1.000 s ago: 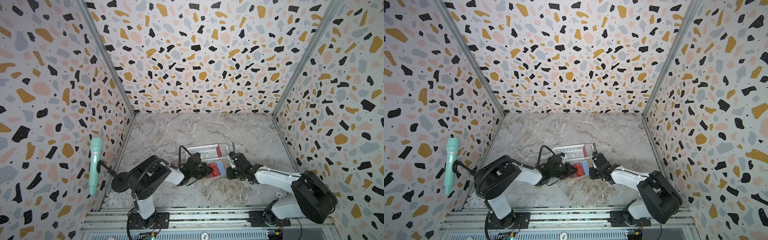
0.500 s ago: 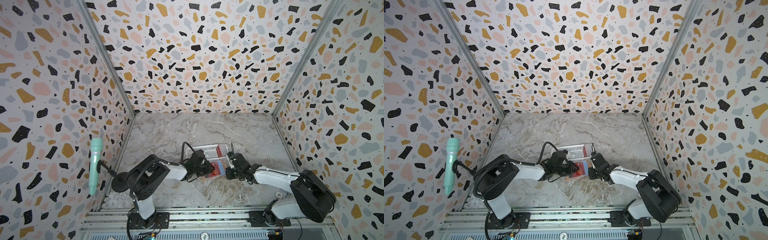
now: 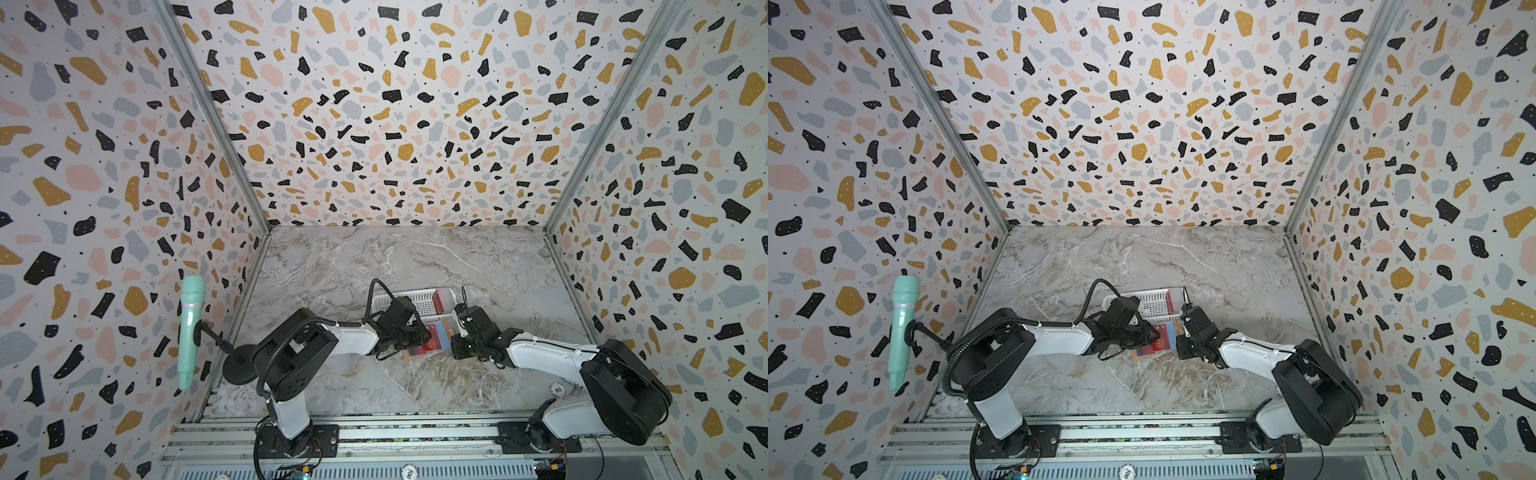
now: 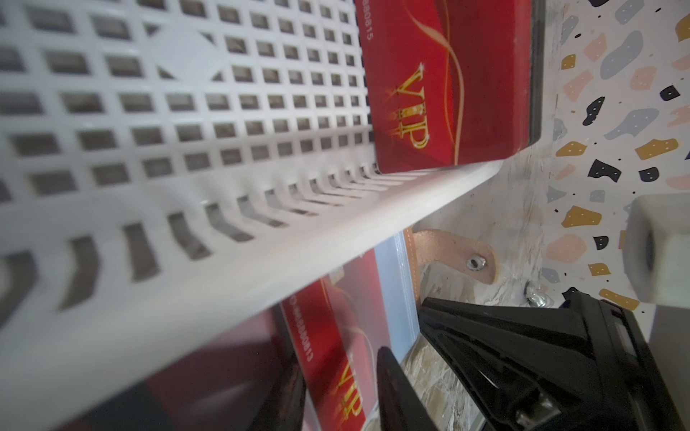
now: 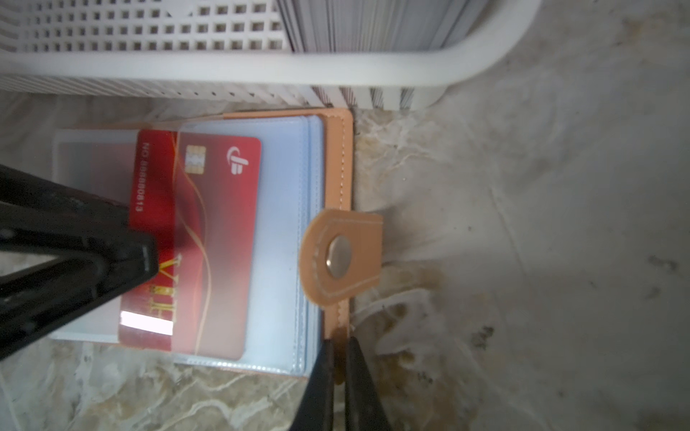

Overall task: Insert credit cards into a card holder
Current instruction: Insert the credit card into the card slot.

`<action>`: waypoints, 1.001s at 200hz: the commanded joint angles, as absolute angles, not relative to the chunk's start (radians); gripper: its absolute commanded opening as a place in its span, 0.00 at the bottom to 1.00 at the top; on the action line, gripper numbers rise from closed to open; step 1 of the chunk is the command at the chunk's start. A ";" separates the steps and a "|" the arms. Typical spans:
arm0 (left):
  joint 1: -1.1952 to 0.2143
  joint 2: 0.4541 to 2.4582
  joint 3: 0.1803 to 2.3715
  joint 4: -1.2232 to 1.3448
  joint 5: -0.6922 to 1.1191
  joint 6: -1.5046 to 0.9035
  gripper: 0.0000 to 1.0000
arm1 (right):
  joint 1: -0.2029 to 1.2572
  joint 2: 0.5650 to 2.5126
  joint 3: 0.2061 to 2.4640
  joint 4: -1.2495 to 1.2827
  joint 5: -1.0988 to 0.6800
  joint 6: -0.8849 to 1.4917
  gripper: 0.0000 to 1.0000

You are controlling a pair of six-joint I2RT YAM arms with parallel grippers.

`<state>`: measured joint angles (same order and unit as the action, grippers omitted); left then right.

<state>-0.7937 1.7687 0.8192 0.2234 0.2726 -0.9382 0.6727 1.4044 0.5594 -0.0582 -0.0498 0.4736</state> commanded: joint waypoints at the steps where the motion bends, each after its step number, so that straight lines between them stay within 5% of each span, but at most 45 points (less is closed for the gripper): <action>1: -0.788 1.770 0.814 0.042 0.178 -0.899 0.35 | 0.692 1.430 0.571 -0.070 -0.080 0.479 0.10; 200: -0.801 1.822 0.820 0.235 0.367 -0.984 0.34 | 0.698 1.437 0.571 -0.059 -0.082 0.480 0.10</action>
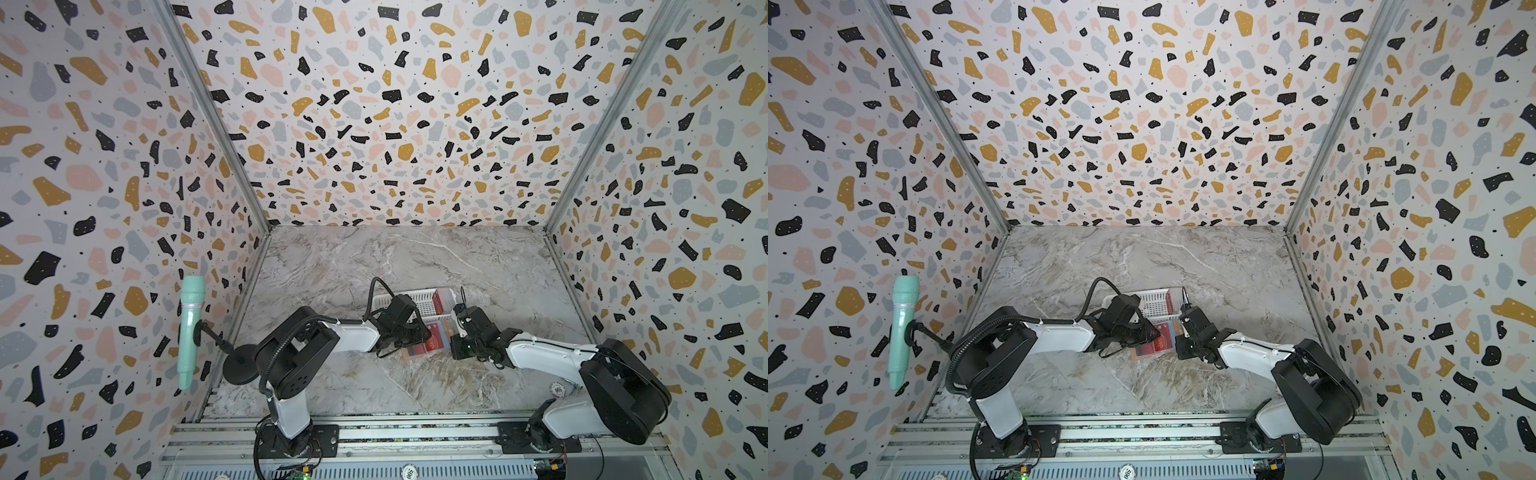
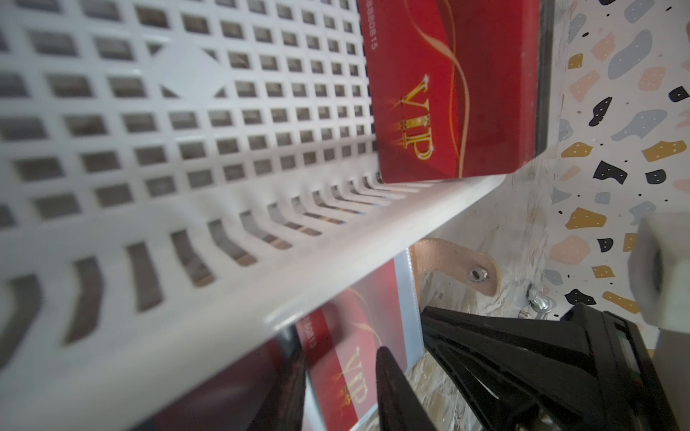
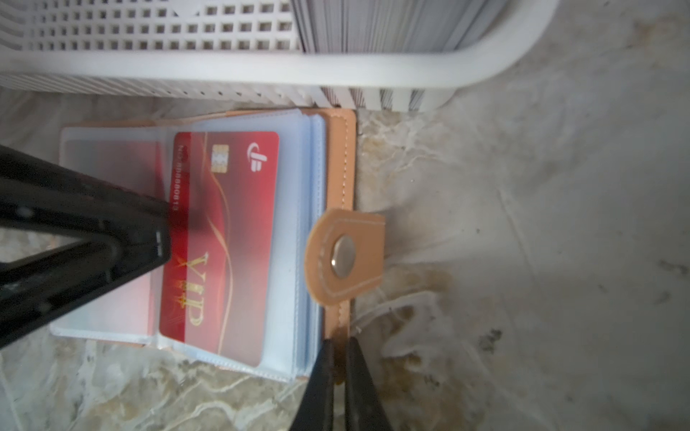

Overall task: Insert credit cards into a card holder
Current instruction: Insert the credit card into the card slot.

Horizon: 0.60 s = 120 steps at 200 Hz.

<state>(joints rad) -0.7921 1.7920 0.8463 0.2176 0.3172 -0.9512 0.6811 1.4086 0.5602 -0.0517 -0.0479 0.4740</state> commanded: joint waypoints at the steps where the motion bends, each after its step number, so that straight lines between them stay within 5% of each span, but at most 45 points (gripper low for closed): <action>1: -0.802 1.823 0.819 0.236 0.368 -0.985 0.34 | 0.698 1.436 0.571 -0.059 -0.083 0.480 0.10; 120: -0.804 1.780 0.816 0.174 0.343 -0.949 0.33 | 0.698 1.380 0.577 -0.070 -0.103 0.490 0.10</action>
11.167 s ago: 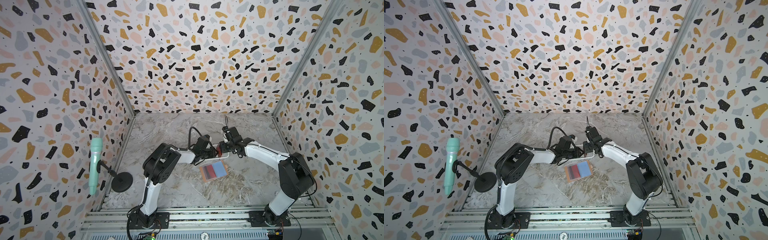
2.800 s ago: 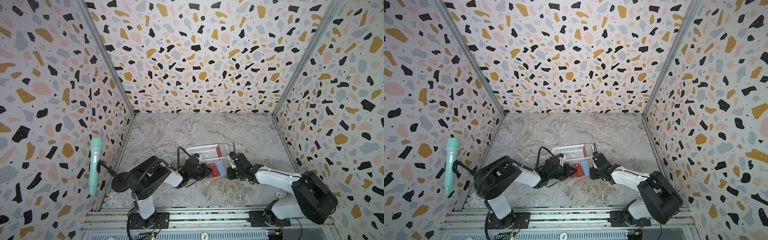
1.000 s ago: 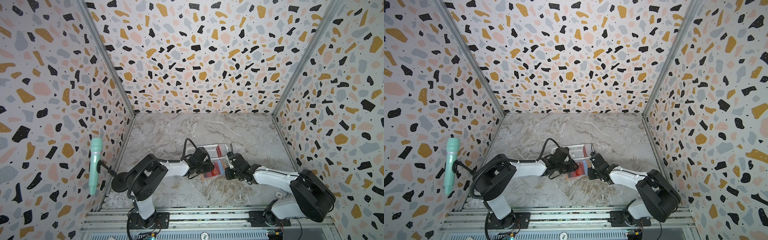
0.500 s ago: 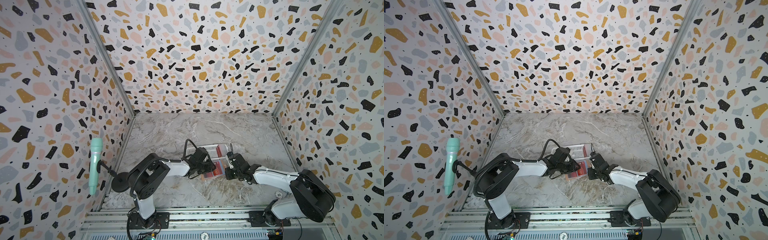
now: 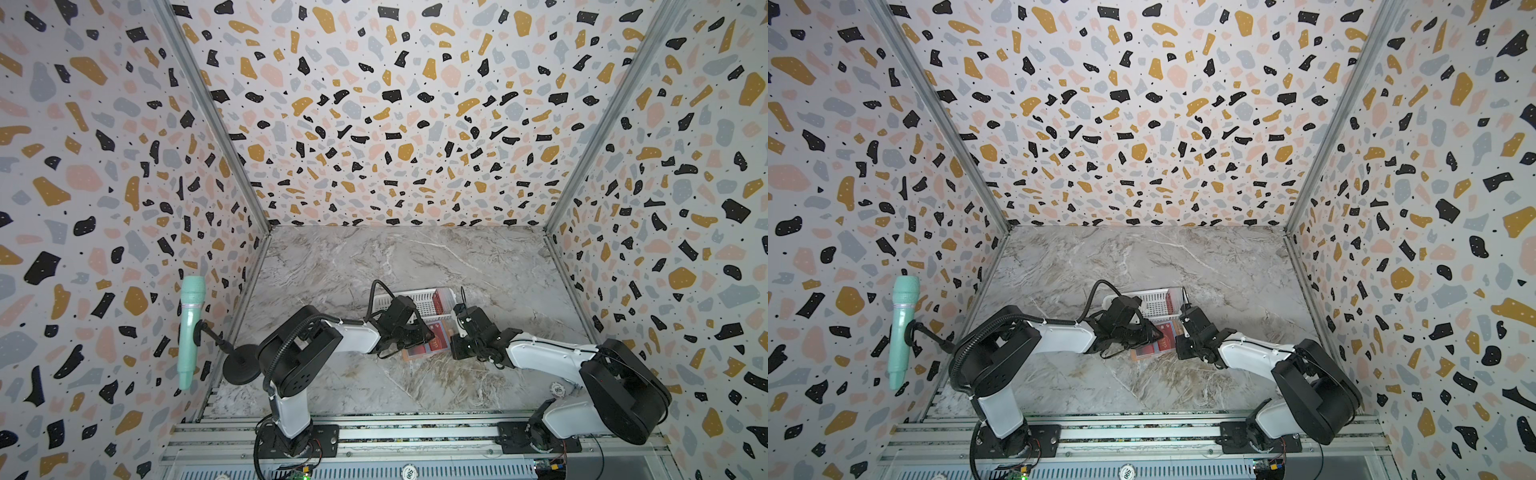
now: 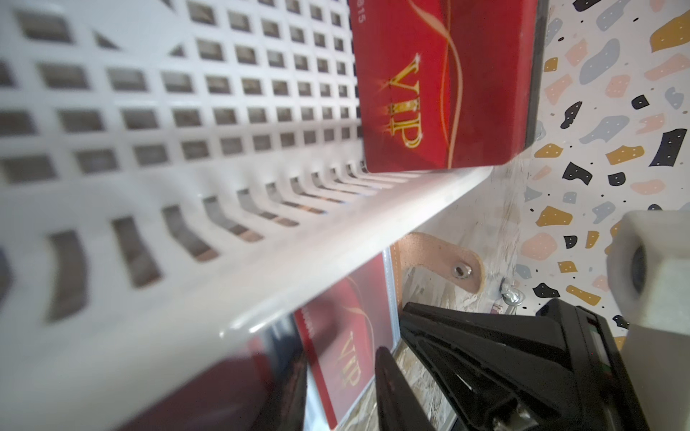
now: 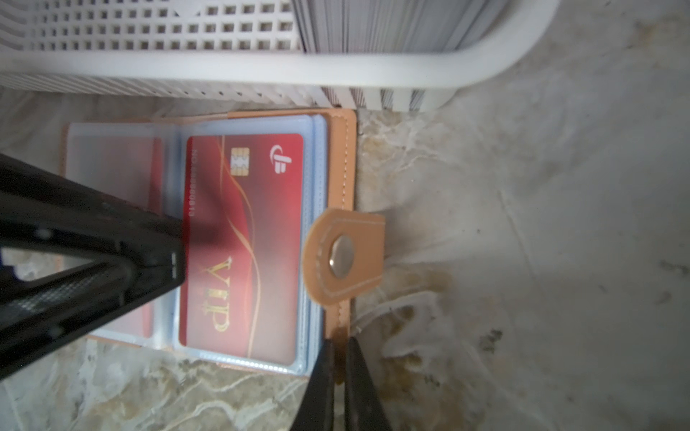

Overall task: Insert credit cards into a card holder
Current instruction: Insert the credit card into the card slot, then close the card holder at the center of the table.

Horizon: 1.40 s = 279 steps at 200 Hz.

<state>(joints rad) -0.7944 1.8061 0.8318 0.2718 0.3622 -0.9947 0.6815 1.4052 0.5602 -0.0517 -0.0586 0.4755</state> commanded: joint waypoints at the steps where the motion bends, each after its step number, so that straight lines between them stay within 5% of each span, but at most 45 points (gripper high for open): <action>1: -0.804 1.778 0.815 0.170 0.342 -0.948 0.33 | 0.698 1.378 0.577 -0.071 -0.103 0.491 0.10; 125: -0.739 1.490 0.684 -0.016 0.223 -0.824 0.40 | 0.693 1.312 0.632 -0.112 -0.119 0.498 0.28; 176: -0.689 1.439 0.605 -0.026 0.222 -0.800 0.50 | 0.711 1.368 0.624 -0.071 -0.130 0.522 0.28; 279: -0.681 1.518 0.601 0.069 0.338 -0.785 0.53 | 0.719 1.430 0.609 -0.049 -0.112 0.534 0.25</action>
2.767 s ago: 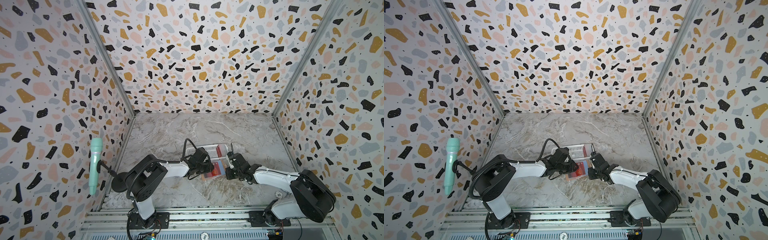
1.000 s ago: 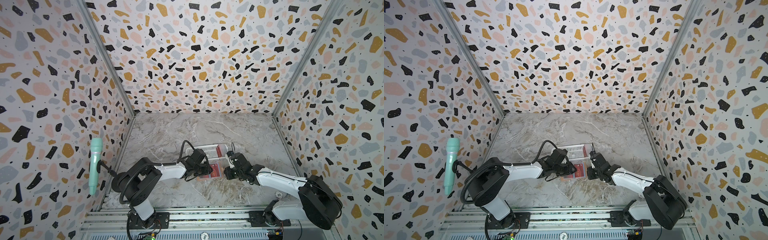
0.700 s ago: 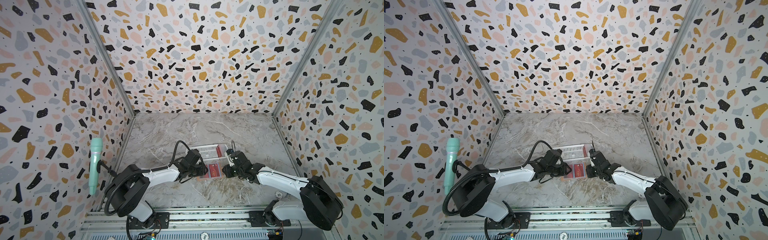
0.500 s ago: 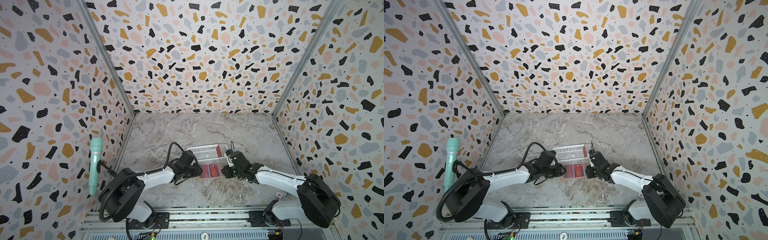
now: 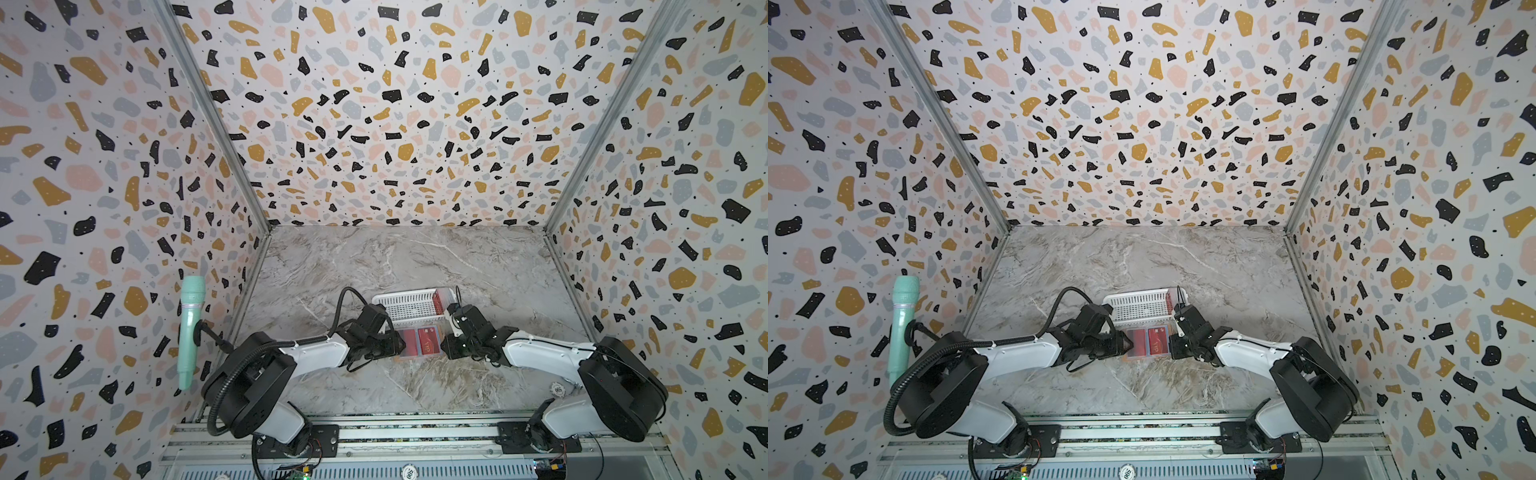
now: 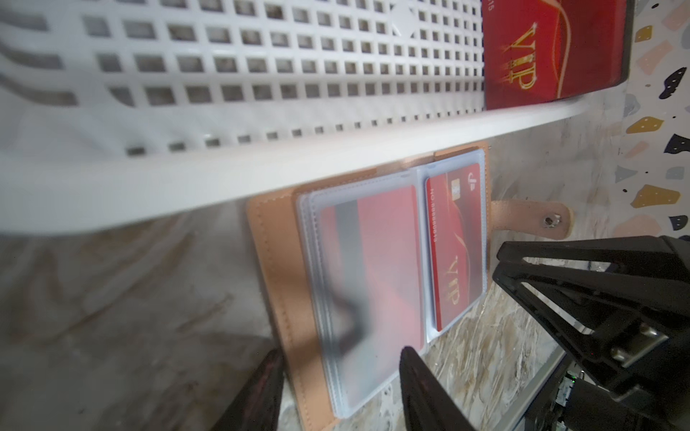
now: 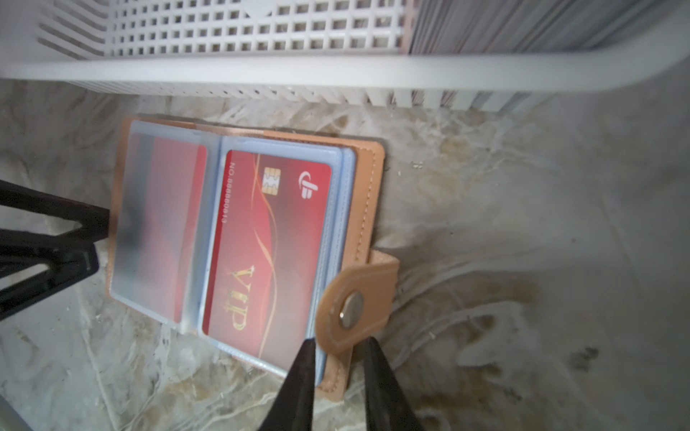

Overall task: Insert credit cards into a card holder
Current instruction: Close the card holder at the center of the table.

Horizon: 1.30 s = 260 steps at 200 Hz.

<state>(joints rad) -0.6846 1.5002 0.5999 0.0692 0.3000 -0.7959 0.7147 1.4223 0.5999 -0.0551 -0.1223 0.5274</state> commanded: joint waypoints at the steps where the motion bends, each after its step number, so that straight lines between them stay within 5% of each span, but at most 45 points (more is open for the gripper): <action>1: -0.681 1.518 0.601 0.069 0.338 -0.786 0.53 | 0.719 1.430 0.608 -0.048 -0.113 0.534 0.25; 260: -0.764 1.511 0.699 0.273 0.453 -0.878 0.53 | 0.747 1.413 0.606 -0.049 -0.120 0.535 0.18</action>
